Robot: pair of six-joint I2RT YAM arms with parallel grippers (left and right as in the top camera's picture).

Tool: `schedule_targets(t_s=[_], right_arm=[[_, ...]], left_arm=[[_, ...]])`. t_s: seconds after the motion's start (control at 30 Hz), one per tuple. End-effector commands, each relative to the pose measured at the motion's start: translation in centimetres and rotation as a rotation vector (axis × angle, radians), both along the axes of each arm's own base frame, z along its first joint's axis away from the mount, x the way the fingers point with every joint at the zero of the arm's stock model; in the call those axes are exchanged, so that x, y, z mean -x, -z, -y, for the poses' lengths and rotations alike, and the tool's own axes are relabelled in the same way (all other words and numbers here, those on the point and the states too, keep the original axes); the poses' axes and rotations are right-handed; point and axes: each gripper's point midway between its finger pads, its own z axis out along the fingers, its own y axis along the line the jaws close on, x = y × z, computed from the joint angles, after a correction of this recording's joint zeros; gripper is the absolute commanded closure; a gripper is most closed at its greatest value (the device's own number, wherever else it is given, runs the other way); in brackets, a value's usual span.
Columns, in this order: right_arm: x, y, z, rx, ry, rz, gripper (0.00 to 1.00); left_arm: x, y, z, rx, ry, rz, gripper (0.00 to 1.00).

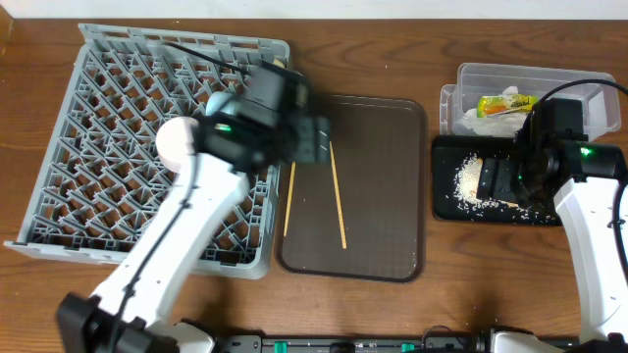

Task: Sort waste into correct bins and load items into the dishwasher
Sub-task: 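Reach the left gripper to a wooden chopstick on the tray and grasp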

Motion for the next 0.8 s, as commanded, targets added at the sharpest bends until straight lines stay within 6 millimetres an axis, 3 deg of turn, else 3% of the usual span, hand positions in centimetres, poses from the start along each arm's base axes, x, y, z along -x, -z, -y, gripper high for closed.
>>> schedule_targets(t_s=[0.0,0.2,0.43,0.67,0.77], right_arm=[[-0.3,-0.8,0.5,0.007,0.02,0.026,0.06],[-0.2,-0.8,0.4,0.006,0.02,0.022,0.06],[-0.2,-0.8,0.4,0.006,0.02,0.019,0.06],[-0.2,-0.8,0.4,0.006,0.02,0.019,0.06],[-0.2,-0.8,0.4,0.006,0.02,0.019,0.06]], left_arm=[[1.0,3.2,1.5,-0.054,-0.073,-0.069,0.12],[2.7,10.2,4.9,-0.127,-0.086,-0.231,0.11],[3.3,16.4,6.1,-0.213,-0.061,-0.317,0.11],[4.1,19.7,5.6,-0.276,-0.061,-0.385,0.12],[4.3,20.3,5.4,-0.289,-0.06,-0.399,0.29]])
